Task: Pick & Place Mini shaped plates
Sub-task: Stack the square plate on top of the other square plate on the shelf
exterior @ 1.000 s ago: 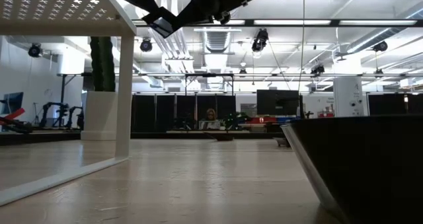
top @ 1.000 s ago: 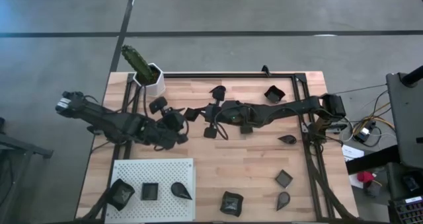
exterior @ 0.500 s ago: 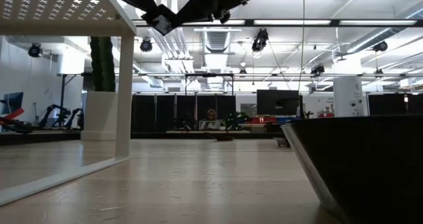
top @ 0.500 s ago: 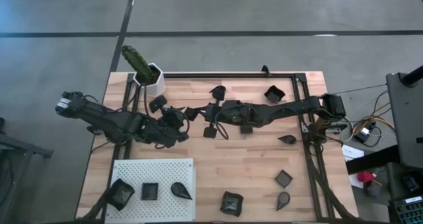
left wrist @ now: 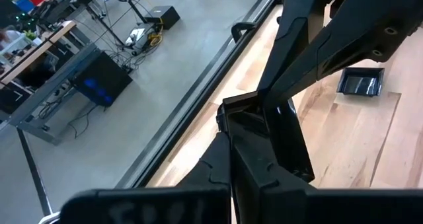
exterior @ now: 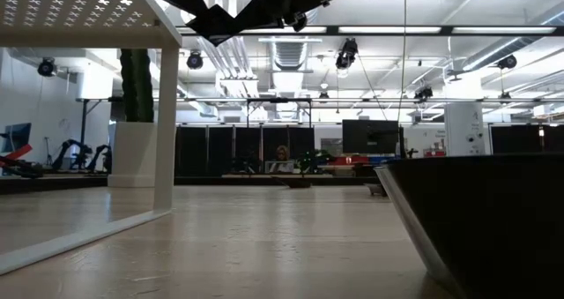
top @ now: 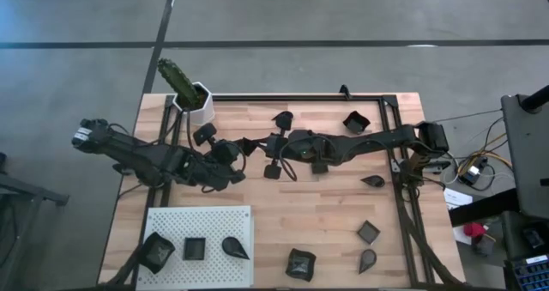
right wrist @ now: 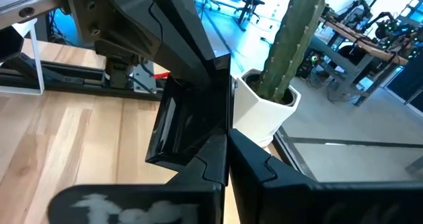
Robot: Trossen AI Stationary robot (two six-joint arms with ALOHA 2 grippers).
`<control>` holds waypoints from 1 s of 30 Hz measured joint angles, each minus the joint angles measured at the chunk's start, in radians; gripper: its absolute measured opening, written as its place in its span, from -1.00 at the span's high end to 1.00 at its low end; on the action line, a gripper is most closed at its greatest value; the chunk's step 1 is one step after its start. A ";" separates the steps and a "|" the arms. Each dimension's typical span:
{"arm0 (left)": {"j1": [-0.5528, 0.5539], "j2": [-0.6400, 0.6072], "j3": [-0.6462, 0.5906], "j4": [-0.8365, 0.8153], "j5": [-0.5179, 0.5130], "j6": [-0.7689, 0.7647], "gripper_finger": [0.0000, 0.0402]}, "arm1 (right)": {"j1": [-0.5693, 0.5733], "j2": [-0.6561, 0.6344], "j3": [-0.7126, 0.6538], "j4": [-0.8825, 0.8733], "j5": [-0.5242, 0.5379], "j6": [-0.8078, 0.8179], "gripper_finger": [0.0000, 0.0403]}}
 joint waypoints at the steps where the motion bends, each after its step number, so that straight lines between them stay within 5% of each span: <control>1: 0.000 0.000 0.000 0.000 0.000 0.000 0.99 | 0.000 0.000 0.000 0.000 0.000 0.000 0.96; 7: 0.000 0.000 0.000 -0.001 0.001 0.000 1.00 | 0.001 -0.001 0.000 -0.003 -0.007 0.023 0.90; 19: 0.000 -0.029 -0.001 -0.040 0.048 0.003 1.00 | 0.049 -0.028 0.000 -0.001 -0.003 0.017 0.38; 30: 0.000 -0.211 0.007 -0.199 0.487 -0.003 1.00 | 0.112 -0.113 -0.001 -0.088 -0.003 -0.020 0.20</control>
